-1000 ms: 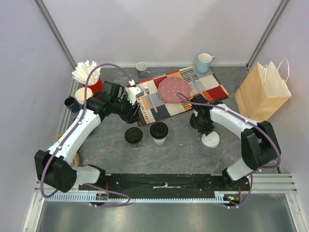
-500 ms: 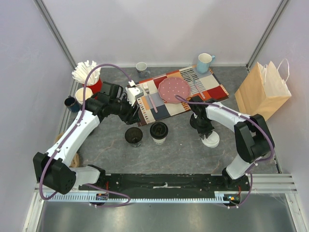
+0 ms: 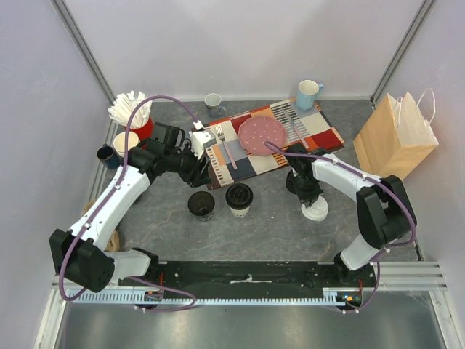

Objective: Pack the takeout coffee

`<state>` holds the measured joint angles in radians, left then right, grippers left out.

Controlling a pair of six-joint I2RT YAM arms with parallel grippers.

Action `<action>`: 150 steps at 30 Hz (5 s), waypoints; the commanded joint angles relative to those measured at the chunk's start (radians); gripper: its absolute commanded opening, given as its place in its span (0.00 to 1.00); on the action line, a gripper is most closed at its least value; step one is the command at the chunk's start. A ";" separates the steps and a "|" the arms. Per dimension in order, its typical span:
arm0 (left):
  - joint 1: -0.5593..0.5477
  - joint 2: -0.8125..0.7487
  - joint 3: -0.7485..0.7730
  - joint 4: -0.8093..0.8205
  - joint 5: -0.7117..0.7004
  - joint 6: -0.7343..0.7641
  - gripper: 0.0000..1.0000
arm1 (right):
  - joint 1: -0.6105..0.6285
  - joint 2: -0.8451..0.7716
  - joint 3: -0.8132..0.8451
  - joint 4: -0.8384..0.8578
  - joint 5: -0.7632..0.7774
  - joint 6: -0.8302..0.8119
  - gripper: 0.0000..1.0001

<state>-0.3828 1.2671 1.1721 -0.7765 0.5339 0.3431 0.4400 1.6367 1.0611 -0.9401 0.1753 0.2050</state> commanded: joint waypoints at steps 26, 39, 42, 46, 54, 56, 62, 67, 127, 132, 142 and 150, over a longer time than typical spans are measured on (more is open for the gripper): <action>0.001 -0.006 0.038 -0.007 0.038 0.051 0.56 | -0.001 -0.048 0.030 -0.003 -0.025 -0.007 0.00; 0.001 -0.008 0.043 -0.017 0.037 0.053 0.56 | -0.001 -0.144 0.112 -0.081 -0.020 -0.009 0.00; 0.001 -0.009 0.046 -0.020 0.035 0.053 0.56 | -0.001 -0.178 0.149 -0.101 -0.040 -0.009 0.00; 0.001 -0.008 0.049 -0.020 0.023 0.051 0.56 | -0.001 -0.235 0.212 -0.111 -0.132 -0.056 0.00; 0.028 -0.006 0.057 -0.020 -0.052 0.031 0.56 | 0.066 -0.362 0.353 -0.079 -0.460 -0.196 0.00; 0.048 -0.009 0.054 -0.023 -0.061 0.028 0.56 | 0.141 -0.362 0.402 -0.060 -0.505 -0.229 0.00; 0.197 -0.031 0.034 -0.038 -0.075 0.028 0.56 | 0.432 -0.226 0.586 -0.029 -0.502 -0.343 0.00; 0.324 -0.067 -0.011 -0.053 -0.058 0.045 0.56 | 0.598 -0.037 0.785 -0.101 -0.432 -0.504 0.00; 0.486 -0.064 -0.138 0.002 -0.118 0.082 0.56 | 0.789 0.672 1.264 -0.342 -0.105 -0.691 0.00; 0.486 -0.061 -0.138 0.002 -0.115 0.082 0.56 | 0.789 0.686 1.266 -0.344 -0.105 -0.690 0.01; 0.486 -0.058 -0.132 0.000 -0.118 0.086 0.56 | 0.789 0.678 1.255 -0.341 -0.094 -0.685 0.15; 0.486 -0.058 -0.132 -0.003 -0.118 0.094 0.56 | 0.790 0.670 1.260 -0.335 -0.079 -0.685 0.22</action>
<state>0.0986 1.2045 1.0397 -0.8055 0.3958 0.3927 1.2224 2.3016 2.2990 -1.2568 0.0868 -0.4797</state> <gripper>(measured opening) 0.564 0.202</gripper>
